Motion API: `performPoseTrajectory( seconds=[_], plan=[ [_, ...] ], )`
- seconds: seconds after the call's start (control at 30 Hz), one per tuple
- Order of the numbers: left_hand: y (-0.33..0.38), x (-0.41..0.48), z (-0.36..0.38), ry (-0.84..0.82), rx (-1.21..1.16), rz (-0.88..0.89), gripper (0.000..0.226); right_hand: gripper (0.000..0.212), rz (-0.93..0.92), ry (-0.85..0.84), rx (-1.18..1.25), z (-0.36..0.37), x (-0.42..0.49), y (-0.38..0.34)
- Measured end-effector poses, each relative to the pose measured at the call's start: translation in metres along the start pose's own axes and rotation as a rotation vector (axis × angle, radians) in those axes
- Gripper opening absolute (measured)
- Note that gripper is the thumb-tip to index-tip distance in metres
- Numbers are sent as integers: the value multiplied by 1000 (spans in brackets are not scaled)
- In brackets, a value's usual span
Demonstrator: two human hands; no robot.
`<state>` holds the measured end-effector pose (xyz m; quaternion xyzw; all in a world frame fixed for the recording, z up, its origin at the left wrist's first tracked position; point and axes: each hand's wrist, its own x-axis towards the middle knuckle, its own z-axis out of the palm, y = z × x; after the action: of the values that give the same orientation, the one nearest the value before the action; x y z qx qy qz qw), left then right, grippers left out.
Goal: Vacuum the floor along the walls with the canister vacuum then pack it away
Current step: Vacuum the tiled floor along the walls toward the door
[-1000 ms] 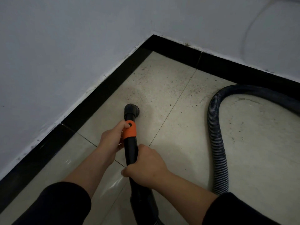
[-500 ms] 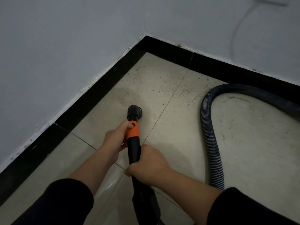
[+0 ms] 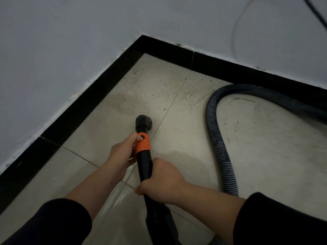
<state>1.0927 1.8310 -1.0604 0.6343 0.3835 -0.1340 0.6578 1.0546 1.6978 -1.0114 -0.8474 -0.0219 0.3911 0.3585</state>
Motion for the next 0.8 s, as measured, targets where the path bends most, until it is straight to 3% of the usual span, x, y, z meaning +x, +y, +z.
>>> performPoseTrajectory(
  seconds=[0.3,0.8],
  plan=[
    [-8,-11,20,-25,8,-4,19,46,18,-11,-37,-14,-16,17],
    [-16,-18,49,-73,16,-19,22,43,41,6,-70,-33,-33,40]
  ],
)
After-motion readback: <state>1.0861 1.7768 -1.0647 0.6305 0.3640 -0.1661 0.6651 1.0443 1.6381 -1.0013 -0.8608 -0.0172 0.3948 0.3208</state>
